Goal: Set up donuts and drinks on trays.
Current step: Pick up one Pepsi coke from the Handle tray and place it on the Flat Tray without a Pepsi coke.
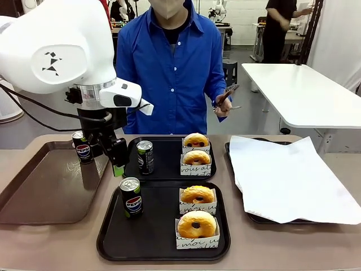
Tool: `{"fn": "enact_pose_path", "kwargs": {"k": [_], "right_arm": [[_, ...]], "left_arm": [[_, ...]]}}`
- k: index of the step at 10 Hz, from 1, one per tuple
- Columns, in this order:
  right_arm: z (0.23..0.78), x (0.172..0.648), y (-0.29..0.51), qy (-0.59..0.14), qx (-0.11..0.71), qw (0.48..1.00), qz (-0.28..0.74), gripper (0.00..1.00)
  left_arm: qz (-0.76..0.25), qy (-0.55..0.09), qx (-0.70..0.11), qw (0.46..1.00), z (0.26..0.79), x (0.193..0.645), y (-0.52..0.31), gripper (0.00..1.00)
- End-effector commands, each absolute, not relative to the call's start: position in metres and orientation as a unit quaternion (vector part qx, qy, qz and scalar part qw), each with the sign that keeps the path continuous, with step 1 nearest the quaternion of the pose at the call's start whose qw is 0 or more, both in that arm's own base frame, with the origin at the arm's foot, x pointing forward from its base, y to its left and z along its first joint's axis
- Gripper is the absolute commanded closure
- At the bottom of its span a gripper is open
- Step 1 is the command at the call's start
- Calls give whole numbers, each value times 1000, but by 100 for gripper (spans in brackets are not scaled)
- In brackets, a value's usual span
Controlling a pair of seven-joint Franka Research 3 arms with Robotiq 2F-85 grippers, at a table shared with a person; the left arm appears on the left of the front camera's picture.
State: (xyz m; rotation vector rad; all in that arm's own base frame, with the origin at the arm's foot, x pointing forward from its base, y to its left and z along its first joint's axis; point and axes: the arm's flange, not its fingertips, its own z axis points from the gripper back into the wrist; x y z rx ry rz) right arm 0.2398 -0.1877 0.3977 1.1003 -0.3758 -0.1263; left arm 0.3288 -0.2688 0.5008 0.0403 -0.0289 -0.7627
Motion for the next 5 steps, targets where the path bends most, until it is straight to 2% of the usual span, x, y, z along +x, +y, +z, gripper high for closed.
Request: {"fn": "enact_pose_path", "kwargs": {"k": [1, 5], "right_arm": [[397, 241, -188, -185, 527, 827, -55, 0], [397, 241, -188, -185, 527, 827, -55, 0]], "left_arm": [[-297, -18, -16, 955, 519, 373, -241, 0], [-110, -52, -11, 993, 537, 426, -99, 0]]}}
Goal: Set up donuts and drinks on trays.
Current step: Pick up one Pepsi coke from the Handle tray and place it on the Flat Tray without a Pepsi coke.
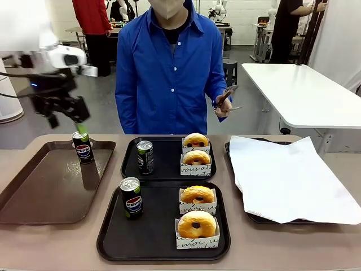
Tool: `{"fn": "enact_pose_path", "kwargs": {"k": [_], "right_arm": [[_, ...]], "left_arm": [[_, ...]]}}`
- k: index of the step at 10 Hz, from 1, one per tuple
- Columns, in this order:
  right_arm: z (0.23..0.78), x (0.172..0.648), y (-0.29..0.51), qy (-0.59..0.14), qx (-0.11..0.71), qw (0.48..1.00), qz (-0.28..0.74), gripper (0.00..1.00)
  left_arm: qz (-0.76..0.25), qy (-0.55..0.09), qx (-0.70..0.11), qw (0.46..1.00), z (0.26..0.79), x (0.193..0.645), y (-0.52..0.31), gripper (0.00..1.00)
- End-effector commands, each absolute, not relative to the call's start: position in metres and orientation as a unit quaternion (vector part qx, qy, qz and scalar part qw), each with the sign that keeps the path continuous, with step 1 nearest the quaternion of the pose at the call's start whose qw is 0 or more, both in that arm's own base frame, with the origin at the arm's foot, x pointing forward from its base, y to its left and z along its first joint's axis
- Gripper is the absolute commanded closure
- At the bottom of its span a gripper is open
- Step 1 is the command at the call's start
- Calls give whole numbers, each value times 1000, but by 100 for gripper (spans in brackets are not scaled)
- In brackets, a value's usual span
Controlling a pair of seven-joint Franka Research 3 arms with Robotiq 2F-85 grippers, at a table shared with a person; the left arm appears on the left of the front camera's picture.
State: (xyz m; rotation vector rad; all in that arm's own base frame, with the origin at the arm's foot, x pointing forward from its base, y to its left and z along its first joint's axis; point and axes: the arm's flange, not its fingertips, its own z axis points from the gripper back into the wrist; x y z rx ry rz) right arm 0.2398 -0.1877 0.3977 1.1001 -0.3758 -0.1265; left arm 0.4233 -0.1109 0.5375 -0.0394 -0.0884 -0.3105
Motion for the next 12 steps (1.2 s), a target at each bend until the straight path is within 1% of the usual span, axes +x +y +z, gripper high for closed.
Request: {"fn": "enact_pose_path", "kwargs": {"k": [1, 3, 5, 6, 7, 12], "right_arm": [[397, 241, -188, -185, 527, 827, -55, 0], [397, 241, -188, -185, 527, 827, -55, 0], [397, 241, -188, -185, 527, 827, -55, 0], [397, 241, -188, -185, 527, 827, -55, 0], [397, 241, -188, -185, 527, 827, -55, 0], [397, 241, -188, -185, 527, 827, -55, 0]], "left_arm": [[-76, -55, -8, 996, 539, 424, -68, 0], [-30, -50, -6, 998, 538, 406, -21, 0], [-5, -54, -5, 998, 538, 398, 3, 0], [-24, -55, -2, 998, 538, 397, -6, 0], [-23, -52, -17, 998, 539, 407, 6, 0], [-23, -51, -17, 998, 536, 403, 6, 0]]}}
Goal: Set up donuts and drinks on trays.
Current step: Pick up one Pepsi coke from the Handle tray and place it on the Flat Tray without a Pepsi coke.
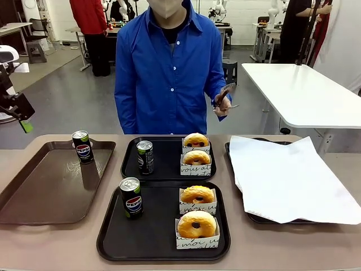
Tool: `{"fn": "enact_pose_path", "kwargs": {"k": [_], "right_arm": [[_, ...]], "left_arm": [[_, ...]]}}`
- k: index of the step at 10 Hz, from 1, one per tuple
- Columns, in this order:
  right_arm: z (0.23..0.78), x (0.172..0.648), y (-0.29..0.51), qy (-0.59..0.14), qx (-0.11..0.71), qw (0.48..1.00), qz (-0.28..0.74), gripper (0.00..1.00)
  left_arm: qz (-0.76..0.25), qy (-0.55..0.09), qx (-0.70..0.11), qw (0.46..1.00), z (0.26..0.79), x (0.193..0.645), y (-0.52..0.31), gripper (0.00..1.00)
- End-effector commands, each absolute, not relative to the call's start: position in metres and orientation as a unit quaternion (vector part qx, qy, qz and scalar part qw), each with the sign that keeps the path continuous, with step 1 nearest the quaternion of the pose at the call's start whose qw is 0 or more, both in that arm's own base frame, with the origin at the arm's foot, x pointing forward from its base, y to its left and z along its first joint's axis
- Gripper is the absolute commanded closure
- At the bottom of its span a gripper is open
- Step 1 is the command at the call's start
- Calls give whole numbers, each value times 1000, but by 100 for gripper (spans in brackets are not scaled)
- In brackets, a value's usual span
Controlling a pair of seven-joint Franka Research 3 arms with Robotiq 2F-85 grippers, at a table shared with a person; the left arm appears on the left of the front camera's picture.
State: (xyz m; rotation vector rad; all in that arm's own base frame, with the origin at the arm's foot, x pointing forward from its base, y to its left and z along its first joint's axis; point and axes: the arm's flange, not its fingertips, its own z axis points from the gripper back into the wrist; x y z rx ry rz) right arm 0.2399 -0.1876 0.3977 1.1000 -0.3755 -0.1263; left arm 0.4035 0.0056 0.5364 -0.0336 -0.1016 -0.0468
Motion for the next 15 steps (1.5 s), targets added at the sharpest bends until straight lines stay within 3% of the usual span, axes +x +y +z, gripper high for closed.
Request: {"fn": "enact_pose_path", "kwargs": {"k": [1, 5, 7, 9, 15], "right_arm": [[397, 241, -188, -185, 527, 827, -55, 0], [397, 241, -188, -185, 527, 827, -55, 0], [397, 241, -188, -185, 527, 827, -55, 0], [397, 241, -188, -185, 527, 827, -55, 0], [397, 241, -188, -185, 527, 827, -55, 0]], "left_arm": [[15, -4, -99, 995, 546, 410, 23, 0], [98, 109, -394, 907, 546, 425, 136, 0], [74, 67, -498, 862, 531, 412, 180, 0], [56, 36, -541, 839, 501, 393, 216, 0], [4, -27, -525, 851, 451, 372, 270, 0]]}}
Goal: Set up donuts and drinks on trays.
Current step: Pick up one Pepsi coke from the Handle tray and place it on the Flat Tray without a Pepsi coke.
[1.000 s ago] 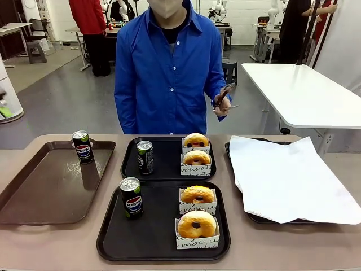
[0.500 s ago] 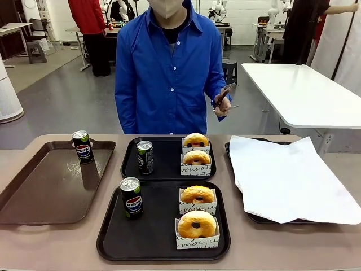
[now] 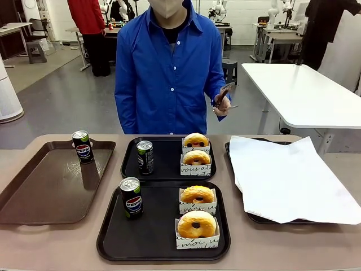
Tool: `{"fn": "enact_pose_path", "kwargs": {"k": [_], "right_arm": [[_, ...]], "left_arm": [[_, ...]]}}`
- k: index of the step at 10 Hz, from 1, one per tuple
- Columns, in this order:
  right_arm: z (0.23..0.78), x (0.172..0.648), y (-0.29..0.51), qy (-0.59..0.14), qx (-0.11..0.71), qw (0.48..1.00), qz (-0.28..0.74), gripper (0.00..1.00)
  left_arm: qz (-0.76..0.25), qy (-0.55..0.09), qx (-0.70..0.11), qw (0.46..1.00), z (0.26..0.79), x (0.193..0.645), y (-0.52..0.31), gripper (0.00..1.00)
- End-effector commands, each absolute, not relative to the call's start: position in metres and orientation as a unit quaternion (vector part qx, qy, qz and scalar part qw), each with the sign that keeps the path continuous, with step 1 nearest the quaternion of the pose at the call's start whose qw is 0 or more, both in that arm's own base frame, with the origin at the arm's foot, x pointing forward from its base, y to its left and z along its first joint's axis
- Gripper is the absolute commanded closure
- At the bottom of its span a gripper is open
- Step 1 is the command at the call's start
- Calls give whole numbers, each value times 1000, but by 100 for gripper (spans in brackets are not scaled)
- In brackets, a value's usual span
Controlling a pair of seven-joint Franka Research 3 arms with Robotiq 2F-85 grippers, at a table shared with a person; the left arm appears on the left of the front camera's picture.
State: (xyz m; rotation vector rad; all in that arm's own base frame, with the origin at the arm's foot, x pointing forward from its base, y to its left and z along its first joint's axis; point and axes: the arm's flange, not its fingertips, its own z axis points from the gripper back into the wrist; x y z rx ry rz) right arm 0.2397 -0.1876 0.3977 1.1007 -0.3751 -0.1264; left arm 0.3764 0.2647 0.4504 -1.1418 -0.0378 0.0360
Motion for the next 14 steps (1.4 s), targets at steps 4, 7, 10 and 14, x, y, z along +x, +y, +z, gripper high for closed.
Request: {"fn": "enact_pose_path", "kwargs": {"k": [4, 7, 10, 14], "right_arm": [[397, 241, -188, -185, 527, 827, -55, 0], [397, 241, -188, -185, 527, 827, -55, 0], [397, 241, -188, -185, 527, 827, -55, 0], [397, 241, -188, -185, 527, 827, -55, 0]], "left_arm": [[16, -35, -525, 850, 452, 370, 276, 0], [16, -31, -533, 845, 451, 373, 273, 0], [16, -31, -533, 845, 451, 373, 273, 0], [16, -31, -533, 845, 451, 373, 273, 0]]}}
